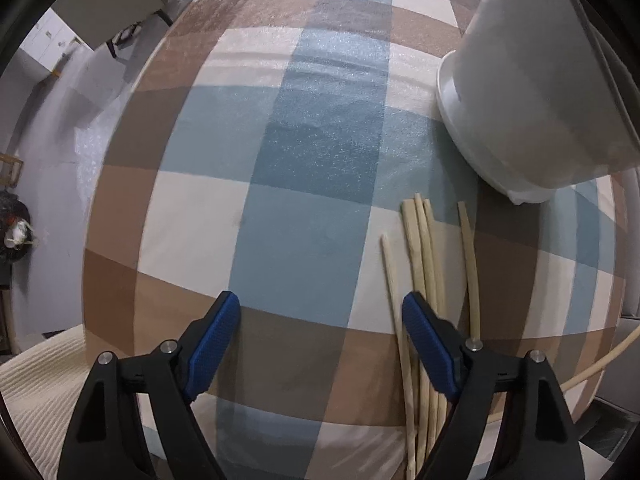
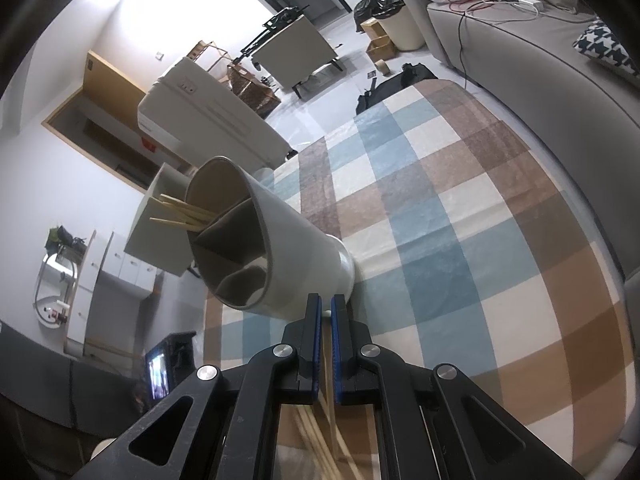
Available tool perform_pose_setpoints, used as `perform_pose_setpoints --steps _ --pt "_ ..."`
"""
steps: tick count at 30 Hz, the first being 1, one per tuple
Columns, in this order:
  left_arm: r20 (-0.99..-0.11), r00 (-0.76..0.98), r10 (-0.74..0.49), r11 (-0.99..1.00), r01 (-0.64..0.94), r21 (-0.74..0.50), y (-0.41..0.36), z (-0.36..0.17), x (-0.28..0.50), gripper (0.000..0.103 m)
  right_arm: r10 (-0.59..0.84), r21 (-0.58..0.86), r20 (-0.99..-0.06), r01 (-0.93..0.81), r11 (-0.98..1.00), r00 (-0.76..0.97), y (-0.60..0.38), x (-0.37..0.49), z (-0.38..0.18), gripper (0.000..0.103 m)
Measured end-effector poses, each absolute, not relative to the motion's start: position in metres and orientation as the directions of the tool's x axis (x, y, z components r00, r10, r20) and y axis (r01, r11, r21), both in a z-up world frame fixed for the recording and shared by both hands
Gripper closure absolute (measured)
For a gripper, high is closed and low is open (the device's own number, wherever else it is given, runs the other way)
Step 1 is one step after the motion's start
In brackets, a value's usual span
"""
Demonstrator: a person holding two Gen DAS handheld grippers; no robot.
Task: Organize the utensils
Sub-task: 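Close the left tool on a chopstick while the right tool holds its chopstick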
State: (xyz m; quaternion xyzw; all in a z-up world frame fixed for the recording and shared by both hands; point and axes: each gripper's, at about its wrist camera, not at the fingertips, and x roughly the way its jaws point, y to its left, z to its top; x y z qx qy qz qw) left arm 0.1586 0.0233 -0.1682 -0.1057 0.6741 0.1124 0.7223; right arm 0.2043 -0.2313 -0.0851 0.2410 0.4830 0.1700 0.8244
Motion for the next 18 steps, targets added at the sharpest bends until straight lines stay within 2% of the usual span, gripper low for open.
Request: perform_pose_setpoints --steps 7,10,12,13,14,15,18 --pt "-0.997 0.078 0.023 0.953 -0.303 -0.002 0.02 -0.169 0.165 0.027 0.511 0.558 -0.714 -0.053 0.828 0.478 -0.229 0.205 -0.087 0.099" --pt "-0.995 0.097 0.023 0.962 -0.272 -0.004 0.012 -0.162 0.165 0.051 0.508 0.559 -0.717 -0.043 0.828 0.477 -0.231 0.205 -0.088 0.099" --pt "-0.993 0.112 0.022 0.967 -0.253 -0.007 0.006 -0.158 0.168 0.076 0.505 0.553 -0.72 -0.046 0.832 0.475 -0.23 0.205 -0.088 0.099" --pt "-0.993 0.117 0.02 0.969 -0.247 -0.009 0.004 -0.157 0.169 0.082 0.506 0.552 -0.72 -0.051 0.832 0.475 -0.229 0.205 -0.087 0.099" --pt "-0.992 0.124 0.015 0.97 -0.242 -0.015 0.002 -0.157 0.169 0.093 0.504 0.546 -0.72 -0.058 0.836 0.477 -0.228 0.205 -0.086 0.099" --pt "-0.991 0.131 0.007 0.971 -0.239 -0.024 0.002 -0.155 0.167 0.1 0.5 0.539 -0.722 -0.063 0.84 0.479 -0.227 0.204 -0.084 0.099" --pt "-0.987 0.159 -0.022 0.968 -0.245 -0.061 0.002 -0.156 0.167 0.102 0.496 0.526 -0.724 -0.081 0.846 0.48 -0.223 0.203 -0.081 0.099"
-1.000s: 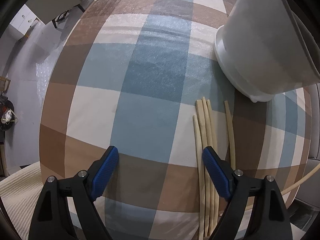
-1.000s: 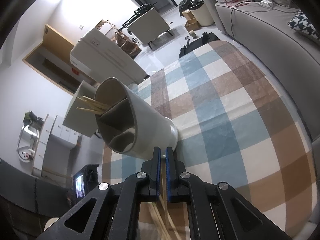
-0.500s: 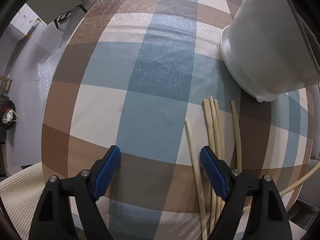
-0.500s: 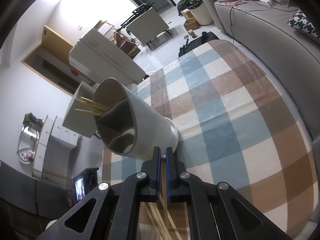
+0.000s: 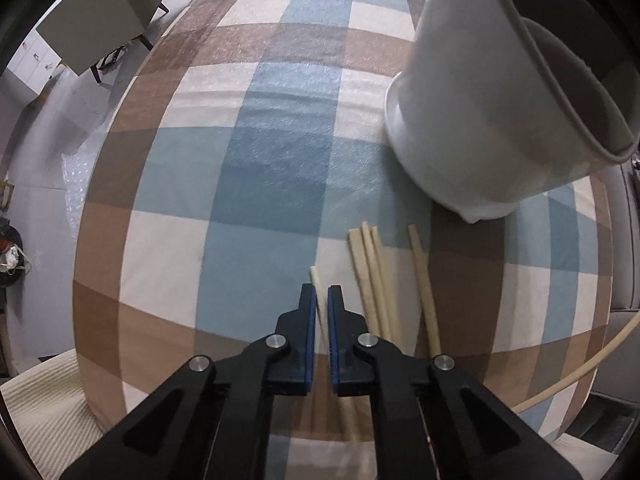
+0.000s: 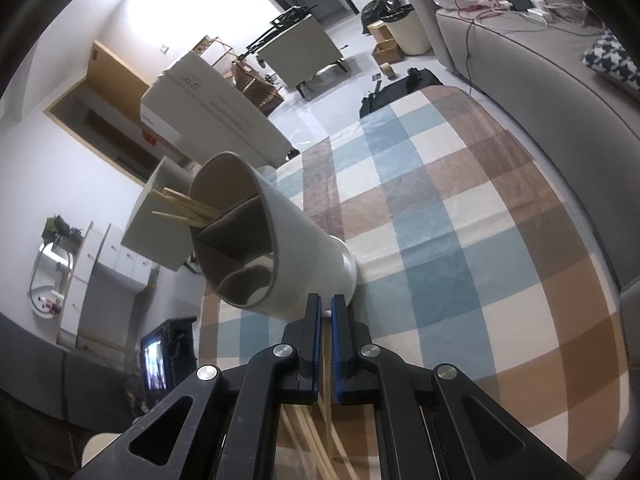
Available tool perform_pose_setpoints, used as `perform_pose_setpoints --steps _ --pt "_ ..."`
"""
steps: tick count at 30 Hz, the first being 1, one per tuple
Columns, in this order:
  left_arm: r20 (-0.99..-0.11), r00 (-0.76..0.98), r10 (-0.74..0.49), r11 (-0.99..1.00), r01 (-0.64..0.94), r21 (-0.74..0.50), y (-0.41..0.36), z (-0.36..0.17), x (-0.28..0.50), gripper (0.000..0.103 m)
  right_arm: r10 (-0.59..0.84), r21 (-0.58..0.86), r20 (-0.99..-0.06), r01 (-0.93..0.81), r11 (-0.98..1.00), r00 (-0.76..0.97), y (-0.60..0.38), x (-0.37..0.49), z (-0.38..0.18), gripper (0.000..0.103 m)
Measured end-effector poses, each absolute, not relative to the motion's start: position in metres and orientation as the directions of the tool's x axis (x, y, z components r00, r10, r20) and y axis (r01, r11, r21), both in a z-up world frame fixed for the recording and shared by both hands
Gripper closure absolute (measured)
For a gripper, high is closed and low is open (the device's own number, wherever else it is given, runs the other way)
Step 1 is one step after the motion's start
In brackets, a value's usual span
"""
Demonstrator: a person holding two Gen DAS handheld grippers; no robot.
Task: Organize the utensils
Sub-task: 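Close the left tool on a chopstick while the right tool holds its chopstick, then raise both held chopsticks toward the white holder opening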
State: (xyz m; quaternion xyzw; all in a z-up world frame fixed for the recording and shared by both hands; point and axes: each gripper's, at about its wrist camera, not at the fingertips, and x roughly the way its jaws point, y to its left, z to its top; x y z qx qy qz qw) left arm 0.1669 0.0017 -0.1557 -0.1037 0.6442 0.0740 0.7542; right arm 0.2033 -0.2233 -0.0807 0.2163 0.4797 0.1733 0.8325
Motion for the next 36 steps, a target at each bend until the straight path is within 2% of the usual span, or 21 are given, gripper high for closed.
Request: perform_pose_setpoints --steps 6,11,15,23,36 --pt "-0.96 0.269 -0.077 0.96 -0.241 -0.145 0.008 -0.134 0.162 0.103 0.485 0.476 -0.729 -0.15 0.866 0.483 -0.208 0.197 -0.072 0.099" --pt "-0.881 0.454 -0.135 0.952 -0.187 -0.242 0.009 -0.082 0.146 0.103 0.46 0.389 -0.728 -0.246 0.888 0.509 -0.19 0.184 -0.061 0.099" --pt "-0.824 0.544 -0.158 0.96 -0.11 -0.256 0.005 -0.052 0.126 0.103 0.452 0.337 -0.712 -0.302 0.891 0.537 -0.178 0.171 -0.049 0.099" --pt "-0.795 0.585 -0.161 0.97 -0.057 -0.238 0.013 -0.032 0.107 0.103 0.425 0.272 -0.683 -0.333 0.903 0.594 -0.172 0.144 -0.034 0.099" --pt "-0.779 0.601 -0.182 0.973 -0.002 -0.229 0.007 -0.015 0.1 0.103 0.409 0.273 -0.649 -0.305 0.912 0.642 -0.184 0.114 -0.014 0.099"
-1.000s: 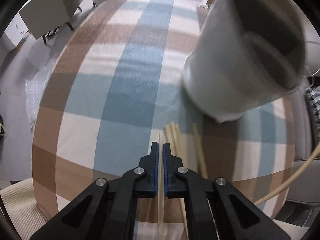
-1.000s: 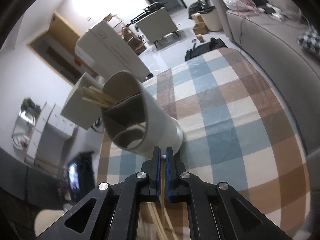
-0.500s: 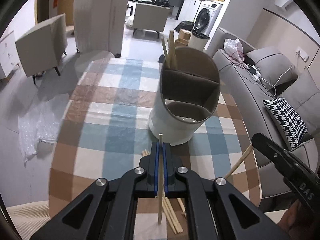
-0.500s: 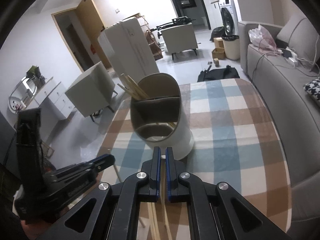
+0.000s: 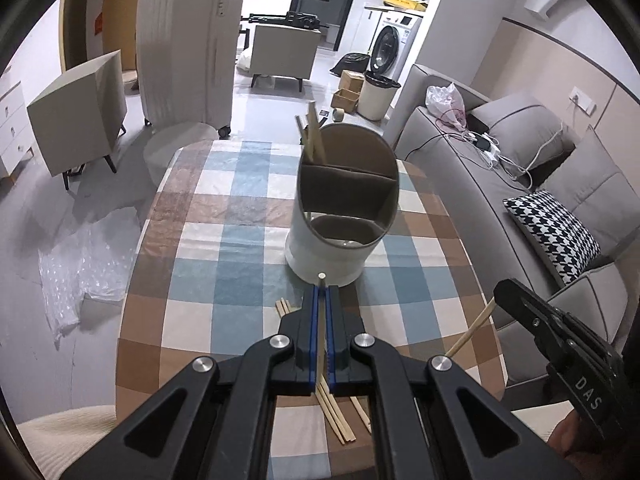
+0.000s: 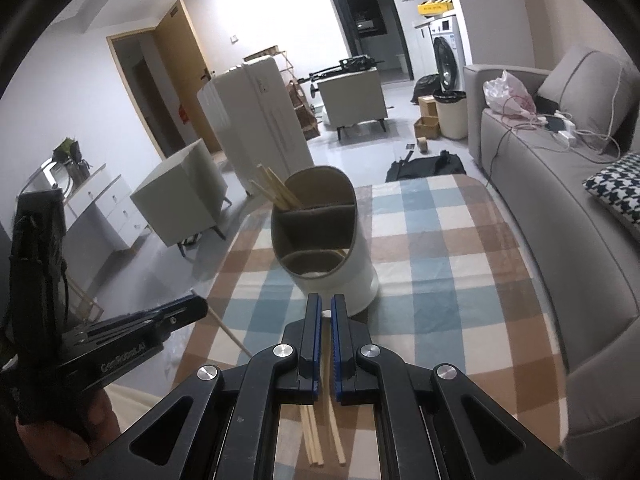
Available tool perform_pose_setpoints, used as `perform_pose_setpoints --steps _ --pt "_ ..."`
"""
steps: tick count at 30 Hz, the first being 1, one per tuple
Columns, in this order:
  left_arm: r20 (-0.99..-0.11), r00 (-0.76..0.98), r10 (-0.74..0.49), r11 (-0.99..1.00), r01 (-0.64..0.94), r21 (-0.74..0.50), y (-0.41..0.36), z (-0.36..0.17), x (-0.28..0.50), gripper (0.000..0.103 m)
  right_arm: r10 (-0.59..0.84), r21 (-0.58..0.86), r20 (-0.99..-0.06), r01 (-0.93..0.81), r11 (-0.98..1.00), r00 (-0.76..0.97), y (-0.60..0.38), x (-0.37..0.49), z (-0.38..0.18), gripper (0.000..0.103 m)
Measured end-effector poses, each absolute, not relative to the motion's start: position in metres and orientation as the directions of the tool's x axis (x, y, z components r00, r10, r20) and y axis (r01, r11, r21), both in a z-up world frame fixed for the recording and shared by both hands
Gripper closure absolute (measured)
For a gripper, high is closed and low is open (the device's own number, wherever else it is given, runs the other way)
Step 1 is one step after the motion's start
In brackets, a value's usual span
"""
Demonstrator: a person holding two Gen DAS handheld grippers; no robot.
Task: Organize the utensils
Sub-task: 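Raise both held chopsticks toward the white holder opening, then lower both chopsticks into the white holder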
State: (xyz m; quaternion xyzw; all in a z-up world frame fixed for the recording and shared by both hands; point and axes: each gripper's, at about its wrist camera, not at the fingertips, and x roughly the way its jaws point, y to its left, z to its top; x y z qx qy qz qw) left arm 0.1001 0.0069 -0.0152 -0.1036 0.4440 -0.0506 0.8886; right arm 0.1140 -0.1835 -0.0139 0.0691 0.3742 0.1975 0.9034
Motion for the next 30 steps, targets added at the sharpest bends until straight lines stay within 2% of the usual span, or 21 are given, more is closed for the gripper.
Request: perform_pose_setpoints --steps 10,24,30 --pt "-0.758 0.622 -0.197 0.972 0.023 -0.233 0.011 0.023 0.102 0.103 0.407 0.289 -0.588 -0.288 0.913 0.699 -0.193 0.116 0.02 0.099" --pt "-0.658 0.714 -0.239 0.957 0.059 -0.284 0.024 0.131 0.146 0.103 0.441 0.214 -0.44 -0.386 0.897 0.782 -0.178 0.174 0.147 0.099" --pt "-0.628 0.739 -0.245 0.95 0.054 -0.307 0.033 0.142 0.176 0.103 0.448 0.141 -0.421 -0.431 0.891 0.788 -0.152 0.209 0.174 0.099"
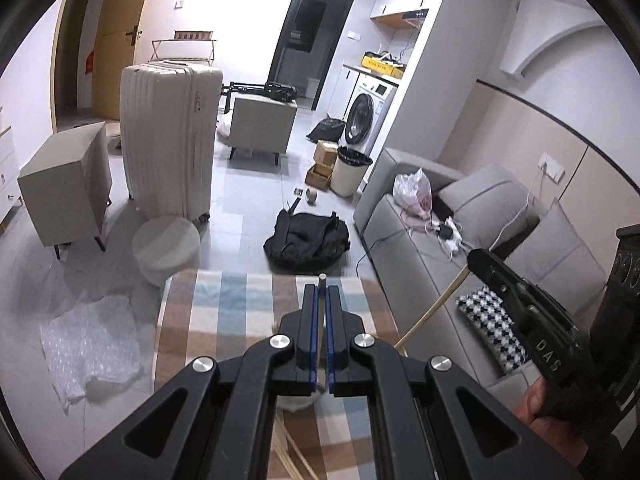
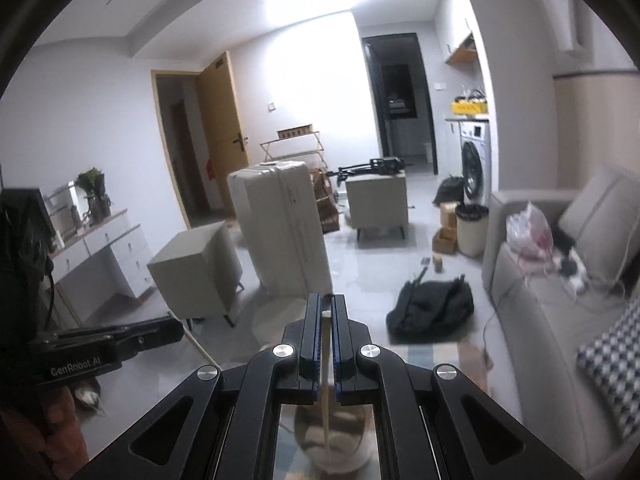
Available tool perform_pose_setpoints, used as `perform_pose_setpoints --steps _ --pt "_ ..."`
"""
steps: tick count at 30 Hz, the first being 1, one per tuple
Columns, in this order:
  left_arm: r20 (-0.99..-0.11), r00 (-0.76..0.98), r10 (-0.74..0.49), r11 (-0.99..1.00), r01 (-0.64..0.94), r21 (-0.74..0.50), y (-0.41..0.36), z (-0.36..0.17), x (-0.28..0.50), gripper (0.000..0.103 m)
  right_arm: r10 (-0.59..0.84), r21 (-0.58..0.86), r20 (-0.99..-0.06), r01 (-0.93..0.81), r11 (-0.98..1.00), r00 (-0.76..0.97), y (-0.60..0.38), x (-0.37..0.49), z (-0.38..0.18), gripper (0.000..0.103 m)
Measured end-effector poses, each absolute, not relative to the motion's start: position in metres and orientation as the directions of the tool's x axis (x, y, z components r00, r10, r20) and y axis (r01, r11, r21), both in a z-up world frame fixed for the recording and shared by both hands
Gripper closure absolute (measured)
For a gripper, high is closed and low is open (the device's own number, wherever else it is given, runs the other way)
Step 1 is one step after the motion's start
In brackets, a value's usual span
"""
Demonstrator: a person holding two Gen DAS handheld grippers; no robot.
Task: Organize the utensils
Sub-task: 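Lower both chopsticks into the white holder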
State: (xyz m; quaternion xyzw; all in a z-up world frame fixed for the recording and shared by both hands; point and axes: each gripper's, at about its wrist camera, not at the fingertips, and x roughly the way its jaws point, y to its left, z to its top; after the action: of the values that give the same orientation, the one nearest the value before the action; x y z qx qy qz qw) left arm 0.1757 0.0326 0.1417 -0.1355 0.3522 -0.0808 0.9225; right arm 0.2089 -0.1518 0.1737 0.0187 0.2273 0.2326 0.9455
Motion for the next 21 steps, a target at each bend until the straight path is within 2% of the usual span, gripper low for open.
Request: perform_pose_setpoints --steps 5,10,21 --pt "-0.63 0.737 -0.246 0.944 0.036 -0.327 0.043 0.125 0.205 0.103 0.444 0.079 -0.447 -0.46 0.884 0.776 -0.131 0.241 0.164 0.099" --pt "-0.651 0.712 -0.263 0.931 0.011 -0.364 0.049 0.096 0.229 0.103 0.448 0.08 -0.48 -0.471 0.878 0.754 -0.119 0.274 0.136 0.099" --pt "-0.689 0.655 -0.31 0.902 -0.027 -0.432 0.056 0.056 0.251 0.103 0.455 0.014 -0.531 -0.529 0.849 0.715 -0.094 0.3 0.089 0.099"
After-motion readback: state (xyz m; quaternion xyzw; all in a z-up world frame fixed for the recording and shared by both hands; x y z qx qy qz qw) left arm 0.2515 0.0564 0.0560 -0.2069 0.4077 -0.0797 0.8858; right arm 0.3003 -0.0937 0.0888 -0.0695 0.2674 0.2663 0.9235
